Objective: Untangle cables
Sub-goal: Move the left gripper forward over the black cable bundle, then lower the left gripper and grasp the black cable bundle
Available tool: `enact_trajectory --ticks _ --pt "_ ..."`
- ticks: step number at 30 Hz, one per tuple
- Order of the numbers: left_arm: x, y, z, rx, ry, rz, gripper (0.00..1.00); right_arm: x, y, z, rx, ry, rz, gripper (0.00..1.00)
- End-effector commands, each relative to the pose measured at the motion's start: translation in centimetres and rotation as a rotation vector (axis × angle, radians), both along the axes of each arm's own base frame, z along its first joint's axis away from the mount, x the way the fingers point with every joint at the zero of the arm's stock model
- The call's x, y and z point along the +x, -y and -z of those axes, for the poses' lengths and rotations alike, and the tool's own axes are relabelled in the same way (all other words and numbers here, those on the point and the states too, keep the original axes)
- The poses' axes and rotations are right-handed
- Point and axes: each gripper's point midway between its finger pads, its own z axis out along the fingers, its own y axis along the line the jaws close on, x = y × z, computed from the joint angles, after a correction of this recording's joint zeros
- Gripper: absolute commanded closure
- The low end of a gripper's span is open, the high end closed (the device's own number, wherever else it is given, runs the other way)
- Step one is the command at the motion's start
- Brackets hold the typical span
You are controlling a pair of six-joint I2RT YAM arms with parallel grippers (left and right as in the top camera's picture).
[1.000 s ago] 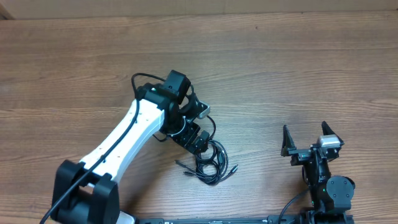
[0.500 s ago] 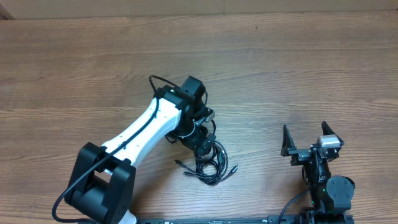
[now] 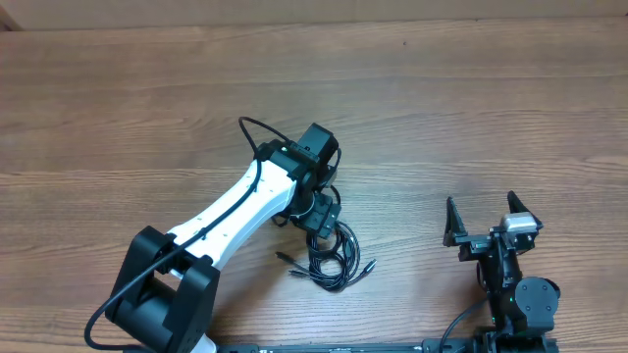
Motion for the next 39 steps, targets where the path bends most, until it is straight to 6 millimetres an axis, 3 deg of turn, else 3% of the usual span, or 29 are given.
enact_trajectory --ticks 1,5,16,28,39 --pt "0.7 -0.1 -0.1 0.031 0.032 -0.016 0.12 0.0 0.0 0.3 -0.005 0.000 0.001 0.00" --pt "0.3 -0.1 0.3 0.036 0.027 -0.009 0.04 0.0 0.0 0.3 -0.005 0.000 0.001 0.00" --pt "0.0 -0.1 1.1 0.037 0.023 -0.003 0.00 0.0 0.0 0.3 -0.005 0.000 0.001 0.00" --pt "0.0 -0.4 1.6 0.066 0.048 0.011 0.01 0.0 0.0 0.3 -0.005 0.000 0.001 0.00" --pt "-0.9 -0.6 3.6 0.069 0.035 0.021 0.05 0.0 0.0 0.3 -0.005 0.000 0.001 0.00"
